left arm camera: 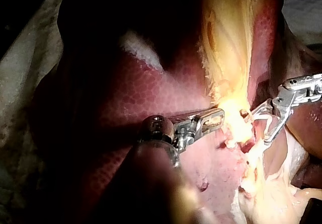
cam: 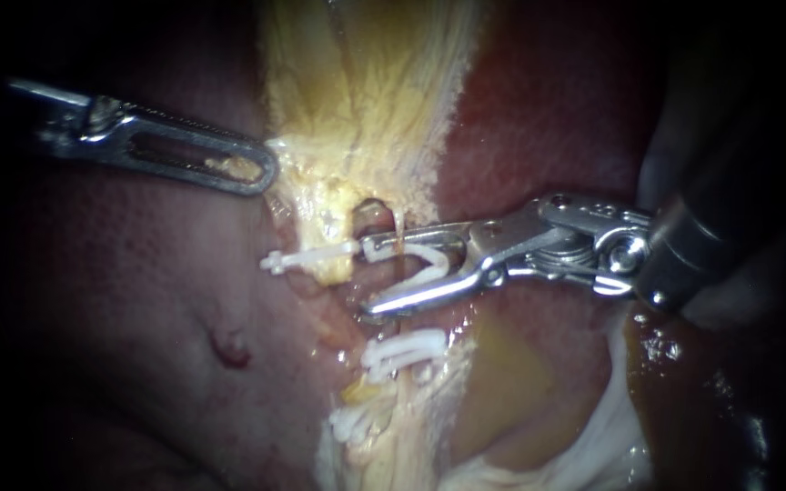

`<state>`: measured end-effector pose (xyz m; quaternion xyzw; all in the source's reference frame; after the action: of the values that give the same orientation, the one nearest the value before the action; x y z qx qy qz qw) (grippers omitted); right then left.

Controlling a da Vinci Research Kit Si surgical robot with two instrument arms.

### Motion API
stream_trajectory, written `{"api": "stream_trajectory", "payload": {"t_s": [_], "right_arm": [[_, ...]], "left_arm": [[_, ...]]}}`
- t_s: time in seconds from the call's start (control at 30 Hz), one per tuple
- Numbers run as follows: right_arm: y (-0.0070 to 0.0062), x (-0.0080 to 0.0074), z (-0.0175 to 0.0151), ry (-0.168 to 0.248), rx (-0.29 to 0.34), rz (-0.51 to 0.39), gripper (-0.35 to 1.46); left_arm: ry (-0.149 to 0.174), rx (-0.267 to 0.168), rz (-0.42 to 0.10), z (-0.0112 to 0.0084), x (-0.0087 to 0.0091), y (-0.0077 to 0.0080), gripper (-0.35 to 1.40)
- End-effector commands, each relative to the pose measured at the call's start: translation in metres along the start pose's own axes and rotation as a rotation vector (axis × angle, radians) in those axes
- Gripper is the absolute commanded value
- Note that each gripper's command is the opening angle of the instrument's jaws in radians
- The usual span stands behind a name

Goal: Clipping third clip right tube

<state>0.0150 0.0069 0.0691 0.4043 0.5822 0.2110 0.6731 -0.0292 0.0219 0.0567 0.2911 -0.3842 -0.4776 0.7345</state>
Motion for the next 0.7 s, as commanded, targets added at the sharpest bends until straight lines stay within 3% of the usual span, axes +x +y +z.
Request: {"api": "stream_trajectory", "payload": {"t_s": [0.03,0.3,0.5,0.7], "right_arm": [[0.0,0.0,0.0,-0.002,0.003,0.0,0.49],[-0.0005,-0.0001,0.0,0.005,0.021,0.02,0.49],[-0.002,0.0003,0.0002,0.025,0.091,0.044,0.48],[-0.0035,0.0018,0.0004,0.068,0.148,0.048,0.48]], "left_arm": [[0.0,0.0,0.0,0.0,0.0,0.0,-0.35],[0.0,0.0,0.0,0.0,0.0,0.0,-0.35],[0.0,0.0,0.0,0.0,0.0,0.0002,-0.35],[0.0,0.0,0.0,0.0001,0.0,0.0002,-0.35]]}}
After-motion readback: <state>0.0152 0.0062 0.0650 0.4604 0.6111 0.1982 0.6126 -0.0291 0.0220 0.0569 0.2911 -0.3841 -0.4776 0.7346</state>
